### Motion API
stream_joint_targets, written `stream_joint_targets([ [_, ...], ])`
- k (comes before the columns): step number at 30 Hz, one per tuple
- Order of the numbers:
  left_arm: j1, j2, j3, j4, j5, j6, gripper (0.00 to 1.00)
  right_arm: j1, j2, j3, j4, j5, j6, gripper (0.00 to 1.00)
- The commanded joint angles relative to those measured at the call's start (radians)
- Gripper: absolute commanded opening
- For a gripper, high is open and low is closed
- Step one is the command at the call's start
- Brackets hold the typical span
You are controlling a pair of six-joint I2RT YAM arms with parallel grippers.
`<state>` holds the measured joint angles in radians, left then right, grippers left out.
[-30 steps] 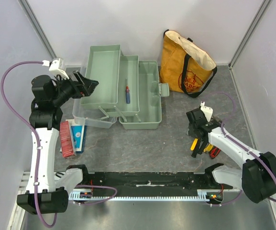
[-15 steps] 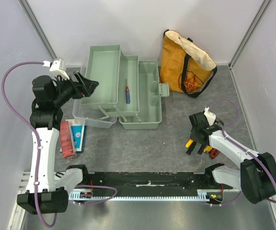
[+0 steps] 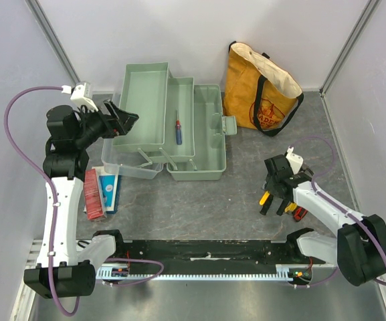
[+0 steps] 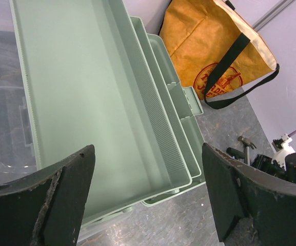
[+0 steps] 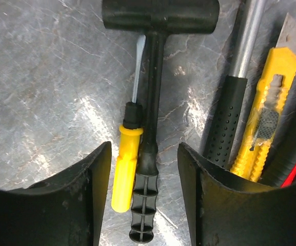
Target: Pack the tool kit
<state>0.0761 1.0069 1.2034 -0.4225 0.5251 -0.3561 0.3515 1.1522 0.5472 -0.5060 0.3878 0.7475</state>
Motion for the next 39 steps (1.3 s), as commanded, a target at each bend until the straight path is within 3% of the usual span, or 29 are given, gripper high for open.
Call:
stream_joint_targets([
  [1,-0.002,0.001,-0.001,0.037,-0.013,0.017,0.89,0.000,-0.017,0.074,-0.019,0.043,-0.030,0.60],
  [16,-0.002,0.001,-0.004,0.031,-0.014,0.023,0.90,0.000,0.050,0.014,0.087,-0.035,0.000,0.31],
  [25,-0.002,0.006,-0.005,0.031,-0.011,0.023,0.90,0.000,0.047,-0.012,0.093,0.028,0.021,0.35],
  [32,-0.002,0.006,-0.005,0.030,-0.007,0.019,0.90,0.000,0.125,-0.032,0.165,-0.018,0.021,0.33],
  [34,-0.002,-0.001,-0.010,0.031,-0.004,0.014,0.89,0.000,0.127,-0.036,0.193,-0.017,0.021,0.25],
  [37,-0.002,-0.016,-0.019,0.030,-0.008,0.014,0.89,0.001,0.107,-0.023,0.205,-0.024,0.020,0.04],
  [39,-0.002,-0.025,-0.024,0.027,-0.011,0.017,0.89,0.006,0.074,-0.009,0.202,-0.023,0.018,0.00],
])
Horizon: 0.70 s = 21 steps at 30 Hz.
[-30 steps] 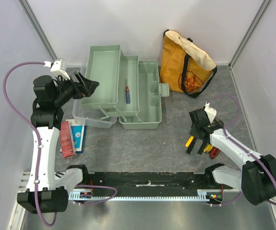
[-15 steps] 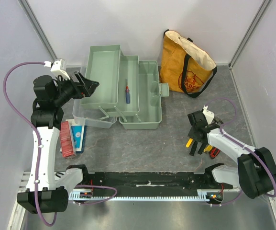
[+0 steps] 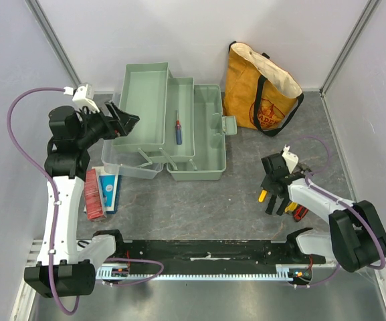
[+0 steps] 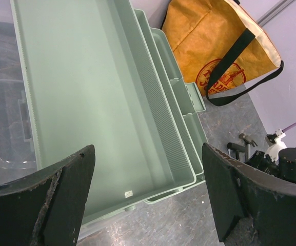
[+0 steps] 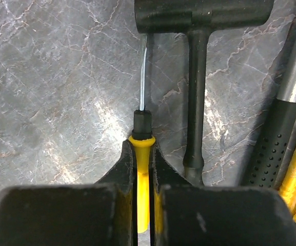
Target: Pack the tool kit
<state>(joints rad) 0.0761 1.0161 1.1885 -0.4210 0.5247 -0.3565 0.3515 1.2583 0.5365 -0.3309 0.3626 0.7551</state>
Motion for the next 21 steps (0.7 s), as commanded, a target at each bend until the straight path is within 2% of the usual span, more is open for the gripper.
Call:
stream_joint_targets([
  [1,-0.002,-0.037,-0.009,0.024,-0.015,0.017,0.89,0.007,-0.054,0.016,0.020,-0.001,0.007,0.00],
  [7,-0.002,-0.057,-0.006,0.018,-0.019,0.019,0.89,0.038,-0.223,0.123,-0.040,-0.025,-0.010,0.00],
  [12,-0.002,-0.059,-0.009,0.018,-0.014,0.013,0.89,0.104,-0.303,0.210,0.048,-0.106,-0.072,0.00],
  [16,-0.002,-0.065,-0.010,0.018,-0.008,0.005,0.89,0.196,-0.264,0.296,0.144,-0.155,-0.126,0.00],
  [21,-0.002,-0.074,-0.009,0.014,0.006,-0.002,0.89,0.285,-0.088,0.456,0.271,-0.215,-0.186,0.00],
])
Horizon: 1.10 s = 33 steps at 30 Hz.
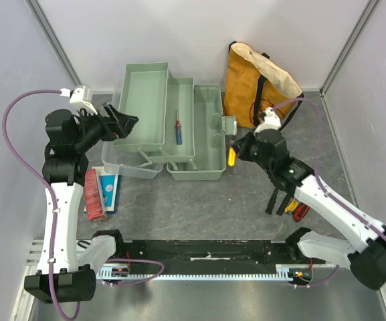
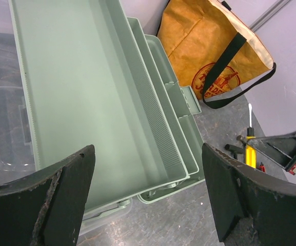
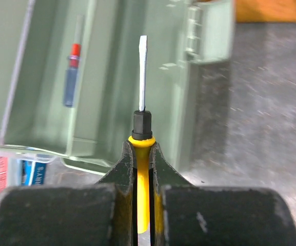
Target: Pack the tool kit
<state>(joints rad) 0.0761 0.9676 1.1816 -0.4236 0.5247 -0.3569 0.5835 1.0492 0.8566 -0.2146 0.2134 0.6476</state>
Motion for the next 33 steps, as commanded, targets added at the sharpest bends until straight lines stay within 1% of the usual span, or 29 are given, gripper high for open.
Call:
stream_joint_targets([
  [1,-0.002,-0.027,0.001,0.014,0.011,-0.004,0.89,0.067,0.158,0.166,0.178,-0.075,-0.083,0.00],
  [4,-0.002,-0.036,0.003,0.005,0.014,-0.005,0.89,0.107,0.288,0.269,0.245,-0.089,-0.089,0.00],
  [6,-0.002,-0.043,0.001,0.002,0.017,-0.007,0.89,0.130,0.342,0.321,0.280,-0.098,-0.094,0.00],
  [11,-0.006,-0.049,0.000,-0.001,0.023,-0.013,0.89,0.191,0.507,0.452,0.281,-0.066,-0.127,0.00],
  [15,-0.002,-0.049,-0.002,-0.004,0.026,-0.016,0.89,0.228,0.601,0.545,0.216,0.045,-0.164,0.00],
  [18,-0.002,-0.049,-0.005,-0.003,0.024,-0.013,0.89,0.254,0.656,0.581,0.216,0.145,-0.212,0.00],
  [20,-0.002,-0.044,-0.007,-0.004,0.024,-0.011,0.89,0.274,0.693,0.616,0.156,0.219,-0.241,0.00],
  [24,-0.004,-0.044,-0.007,-0.006,0.023,-0.007,0.89,0.297,0.764,0.659,0.146,0.329,-0.282,0.03],
  [28,-0.002,-0.049,-0.005,-0.010,0.021,-0.004,0.89,0.297,0.824,0.677,0.144,0.388,-0.301,0.07],
  [29,-0.002,-0.052,-0.005,-0.012,0.020,-0.001,0.89,0.297,0.830,0.680,0.142,0.399,-0.301,0.09],
  [30,-0.002,-0.053,-0.005,-0.014,0.018,0.001,0.89,0.297,0.830,0.680,0.141,0.414,-0.298,0.13],
  [32,-0.002,-0.055,-0.007,-0.017,0.015,0.006,0.89,0.297,0.825,0.682,0.138,0.419,-0.295,0.24],
  [33,-0.002,-0.053,-0.007,-0.020,0.012,0.006,0.89,0.297,0.824,0.685,0.136,0.422,-0.292,0.31],
])
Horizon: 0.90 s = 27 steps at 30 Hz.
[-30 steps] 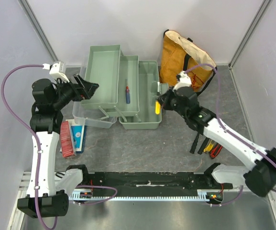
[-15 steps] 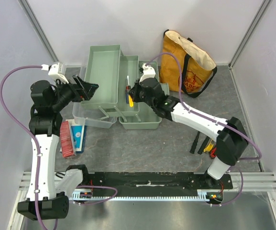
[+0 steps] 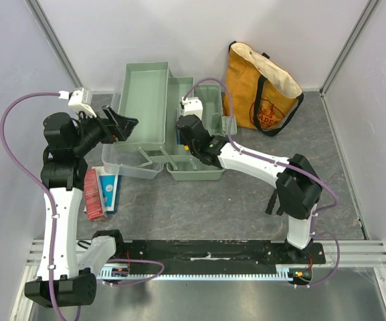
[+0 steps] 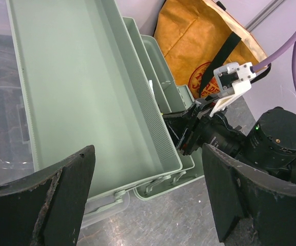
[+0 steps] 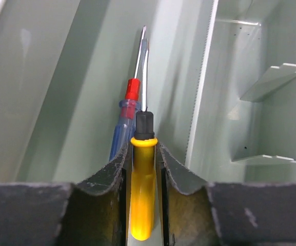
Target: Pack the tool kit
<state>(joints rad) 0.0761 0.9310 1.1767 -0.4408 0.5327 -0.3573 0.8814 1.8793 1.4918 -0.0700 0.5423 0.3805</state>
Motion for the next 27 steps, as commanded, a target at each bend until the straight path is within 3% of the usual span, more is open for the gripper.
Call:
stream_joint_targets([
  [1,-0.004,-0.014,0.000,-0.004,0.004,0.007,0.89,-0.001,-0.014,0.053,-0.011,0.093,-0.022,0.34],
  [6,-0.002,-0.015,0.008,-0.007,0.006,0.006,0.89,-0.001,-0.075,0.073,-0.036,0.087,-0.025,0.49],
  [14,-0.002,-0.021,0.026,-0.013,0.033,0.015,0.89,-0.015,-0.267,0.018,-0.143,0.146,0.003,0.52],
  [22,-0.002,-0.014,0.037,0.013,0.139,0.011,0.90,-0.102,-0.529,-0.223,-0.405,0.176,0.142,0.60],
  [27,-0.002,-0.015,0.037,0.039,0.173,-0.014,0.90,-0.283,-0.684,-0.485,-0.452,0.105,0.265,0.63],
])
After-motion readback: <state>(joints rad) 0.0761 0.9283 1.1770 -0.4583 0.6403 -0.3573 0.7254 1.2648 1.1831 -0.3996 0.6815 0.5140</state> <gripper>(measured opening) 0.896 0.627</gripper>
